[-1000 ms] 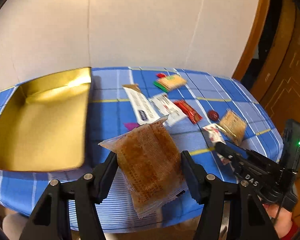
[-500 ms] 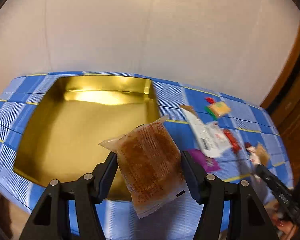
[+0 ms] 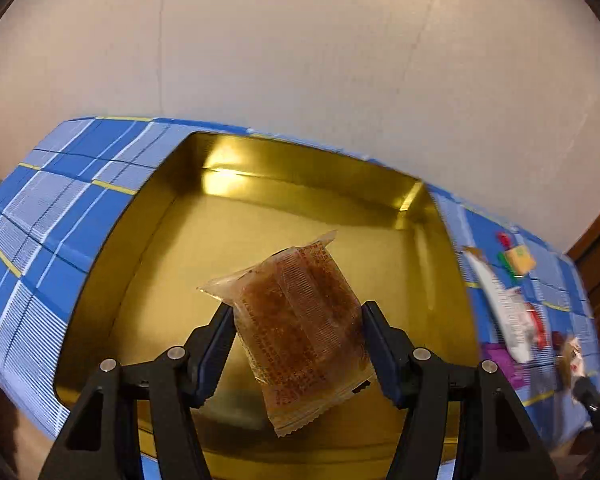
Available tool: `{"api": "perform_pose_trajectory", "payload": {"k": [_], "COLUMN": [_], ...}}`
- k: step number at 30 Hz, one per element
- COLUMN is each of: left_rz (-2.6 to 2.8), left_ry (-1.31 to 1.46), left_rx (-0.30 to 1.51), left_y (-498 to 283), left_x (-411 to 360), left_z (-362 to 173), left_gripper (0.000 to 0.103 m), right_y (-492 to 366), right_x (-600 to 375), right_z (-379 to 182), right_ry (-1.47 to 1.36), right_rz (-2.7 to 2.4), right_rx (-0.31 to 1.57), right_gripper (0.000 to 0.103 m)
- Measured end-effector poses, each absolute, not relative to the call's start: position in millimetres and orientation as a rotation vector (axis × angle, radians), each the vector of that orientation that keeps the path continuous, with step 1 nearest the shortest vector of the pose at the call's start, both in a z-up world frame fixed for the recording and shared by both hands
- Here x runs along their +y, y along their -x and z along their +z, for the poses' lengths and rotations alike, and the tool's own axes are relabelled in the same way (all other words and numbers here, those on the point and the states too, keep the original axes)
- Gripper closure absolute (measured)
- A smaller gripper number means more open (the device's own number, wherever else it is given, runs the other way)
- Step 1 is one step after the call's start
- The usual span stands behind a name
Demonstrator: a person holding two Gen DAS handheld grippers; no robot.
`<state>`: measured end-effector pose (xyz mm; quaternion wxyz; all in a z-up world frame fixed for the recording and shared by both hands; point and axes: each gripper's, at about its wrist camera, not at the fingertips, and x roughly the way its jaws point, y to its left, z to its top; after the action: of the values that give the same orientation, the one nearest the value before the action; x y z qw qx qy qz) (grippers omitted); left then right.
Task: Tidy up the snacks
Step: 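Lower the pastry bag into the gold tray with the left tool while the right tool carries the candy bar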
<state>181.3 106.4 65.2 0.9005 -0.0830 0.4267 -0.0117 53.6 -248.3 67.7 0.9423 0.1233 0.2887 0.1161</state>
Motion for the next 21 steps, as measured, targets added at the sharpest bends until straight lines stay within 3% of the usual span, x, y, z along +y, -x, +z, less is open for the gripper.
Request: {"api": "perform_pose_trajectory", "payload": {"k": [6,21], "left_rz": [0.034,0.175], "left_ry": [0.288,0.206], "left_rx": [0.953,0.983], "left_y": [-201.5,-217.8], "left_x": [133.8,151.1], "left_z": [48.5,38.3], "left_gripper": [0.040,0.040], "right_y": [-63.7,-69.6], "right_x": [-224.5,-213.8], "right_z": [59.7,59.5], "right_ry": [-0.184,-0.207], "right_rz": [0.261,0.303], "right_rx": [0.629,0.621], "right_gripper": [0.080,0.080]}}
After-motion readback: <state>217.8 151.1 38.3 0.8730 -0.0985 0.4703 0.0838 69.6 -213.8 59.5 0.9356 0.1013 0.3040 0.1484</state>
